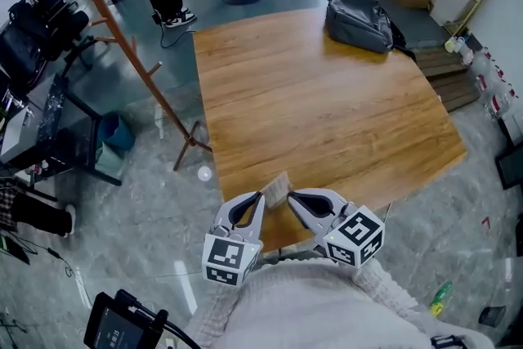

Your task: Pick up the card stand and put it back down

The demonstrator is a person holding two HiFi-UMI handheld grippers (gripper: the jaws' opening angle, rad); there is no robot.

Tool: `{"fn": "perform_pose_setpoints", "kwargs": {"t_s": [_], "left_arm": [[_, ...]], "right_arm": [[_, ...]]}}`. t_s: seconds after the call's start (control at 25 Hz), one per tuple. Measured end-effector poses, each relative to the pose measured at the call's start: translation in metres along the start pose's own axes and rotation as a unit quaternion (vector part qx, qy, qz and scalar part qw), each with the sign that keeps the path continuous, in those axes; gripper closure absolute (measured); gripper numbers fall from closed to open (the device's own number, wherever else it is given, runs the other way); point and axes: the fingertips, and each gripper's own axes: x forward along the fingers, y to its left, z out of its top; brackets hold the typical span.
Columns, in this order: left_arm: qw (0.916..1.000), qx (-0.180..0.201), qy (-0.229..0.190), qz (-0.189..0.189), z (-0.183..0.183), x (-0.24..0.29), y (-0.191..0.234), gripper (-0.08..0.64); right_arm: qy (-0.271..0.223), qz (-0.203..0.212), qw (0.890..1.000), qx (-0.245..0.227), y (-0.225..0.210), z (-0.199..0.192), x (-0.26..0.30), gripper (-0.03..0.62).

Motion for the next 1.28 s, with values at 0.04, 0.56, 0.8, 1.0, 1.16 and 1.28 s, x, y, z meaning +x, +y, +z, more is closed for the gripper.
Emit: {"fn": "perform_pose_setpoints", "kwargs": {"t_s": [0.04, 0.56, 0.8, 1.0, 1.16, 1.28], "left_arm": [[1.0, -0.005, -0.001, -0.005, 0.0, 0.0, -0.002, 0.551], [0.9993, 0.006, 0.016, -0.032, -0.006, -0.002, -0.015, 0.552], [0.999, 0.005, 0.022, -0.039, -0.008, -0.003, -0.019, 0.552], [0.9989, 0.005, 0.027, -0.037, -0.011, -0.005, -0.019, 0.552], [0.9989, 0.01, 0.028, -0.036, -0.012, -0.008, -0.02, 0.552], [0.9988, 0.012, 0.03, -0.038, -0.012, -0.01, -0.024, 0.552]], "right_arm": [[0.003, 0.0, 1.0, -0.003, 0.001, -0.001, 0.001, 0.592], [0.03, -0.002, 0.999, -0.022, 0.008, -0.012, 0.002, 0.594], [0.042, 0.0, 0.999, -0.022, 0.01, -0.018, 0.0, 0.594], [0.046, -0.003, 0.999, -0.025, 0.01, -0.02, -0.002, 0.594], [0.044, -0.003, 0.999, -0.026, 0.012, -0.02, -0.003, 0.594], [0.047, -0.003, 0.999, -0.026, 0.014, -0.022, -0.006, 0.594]]}}
